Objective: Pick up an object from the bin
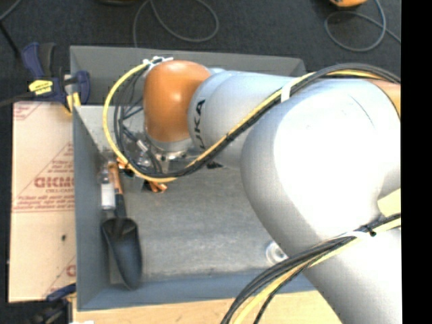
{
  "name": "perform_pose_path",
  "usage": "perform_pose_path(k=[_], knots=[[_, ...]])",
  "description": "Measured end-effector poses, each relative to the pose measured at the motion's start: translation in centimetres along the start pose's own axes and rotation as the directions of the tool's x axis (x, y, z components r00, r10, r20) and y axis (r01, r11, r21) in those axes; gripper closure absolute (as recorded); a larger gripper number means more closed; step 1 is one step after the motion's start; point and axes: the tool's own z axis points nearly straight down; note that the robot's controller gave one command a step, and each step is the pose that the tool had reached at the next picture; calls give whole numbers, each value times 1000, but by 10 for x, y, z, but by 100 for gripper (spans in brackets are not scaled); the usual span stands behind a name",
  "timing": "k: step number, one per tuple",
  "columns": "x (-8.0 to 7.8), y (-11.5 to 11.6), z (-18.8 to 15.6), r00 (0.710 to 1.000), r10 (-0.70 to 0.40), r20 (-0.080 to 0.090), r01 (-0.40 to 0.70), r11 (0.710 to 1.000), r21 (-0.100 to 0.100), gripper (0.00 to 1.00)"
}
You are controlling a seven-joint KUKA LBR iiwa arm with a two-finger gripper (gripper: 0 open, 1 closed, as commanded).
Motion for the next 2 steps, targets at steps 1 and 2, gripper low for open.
perform_pose_path(k=[1,2], knots=[[1,-1,-20,1000,0,-6,0,1000,3,100],[-1,0,-42,1000,0,1,0,1000,-1,100]])
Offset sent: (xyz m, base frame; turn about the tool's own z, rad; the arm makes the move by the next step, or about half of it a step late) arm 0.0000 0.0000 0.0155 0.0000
